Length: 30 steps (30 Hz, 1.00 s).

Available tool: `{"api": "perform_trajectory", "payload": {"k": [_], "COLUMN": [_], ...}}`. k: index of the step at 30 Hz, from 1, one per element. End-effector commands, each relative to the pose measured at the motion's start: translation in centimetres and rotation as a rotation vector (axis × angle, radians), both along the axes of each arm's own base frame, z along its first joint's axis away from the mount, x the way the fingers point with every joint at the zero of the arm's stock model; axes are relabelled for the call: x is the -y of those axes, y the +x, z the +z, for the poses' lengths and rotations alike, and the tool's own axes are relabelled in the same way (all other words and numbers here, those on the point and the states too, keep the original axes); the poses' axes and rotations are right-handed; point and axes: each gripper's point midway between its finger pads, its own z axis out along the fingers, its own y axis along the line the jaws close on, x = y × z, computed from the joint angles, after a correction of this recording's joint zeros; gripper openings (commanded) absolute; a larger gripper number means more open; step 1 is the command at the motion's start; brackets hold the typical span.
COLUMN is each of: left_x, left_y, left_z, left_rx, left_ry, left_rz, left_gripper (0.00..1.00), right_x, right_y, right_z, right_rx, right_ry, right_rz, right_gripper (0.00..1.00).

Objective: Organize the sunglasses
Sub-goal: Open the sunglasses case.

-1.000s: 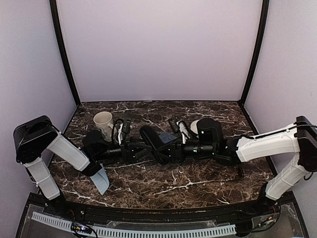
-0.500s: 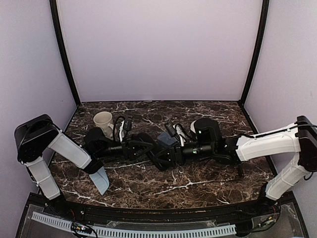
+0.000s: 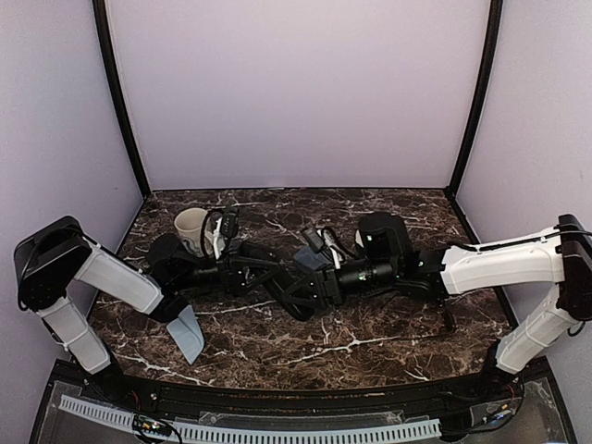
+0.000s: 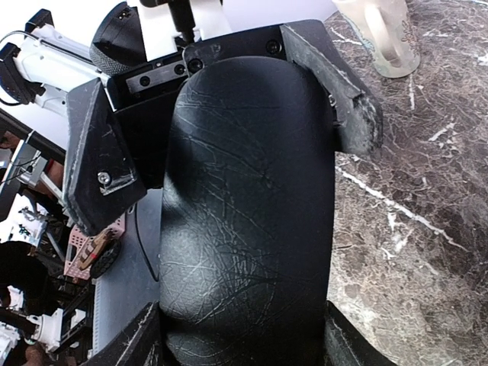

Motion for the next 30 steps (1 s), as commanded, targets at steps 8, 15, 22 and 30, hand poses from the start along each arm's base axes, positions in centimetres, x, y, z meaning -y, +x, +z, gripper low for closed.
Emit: {"api": "perform_trajectory", "payload": {"k": [8,15,22,30], "left_x": [-1.6,-1.6,-1.9,-1.6], "left_y": [-2.0,-0.8,0.7,-0.6], "left_z": [1.4,0.7,0.2,1.1], "left_rx": [0.049,0.009,-0.058,-0.051], "left_ry": [-0.056,-0.043,-0.065,-0.112], "left_rz": [-0.018,0.027,0.087,-0.016], "left_gripper": [0.87,0.95,0.98,0.89], "right_x": [-0.1,-0.4,-0.4,-0.2], "right_y": [1.2,1.5,1.6,2.2], "right_z": [4.8,5.3,5.7,6.3], "right_rx": [-0.006,0.004,0.023,0.037], "right_ry": [0.131,0.135,0.134,0.142], "right_rz": [-0.012,-0.008,-0.010,-0.018], "right_gripper": [0.51,0.50,0.50,0.50]}}
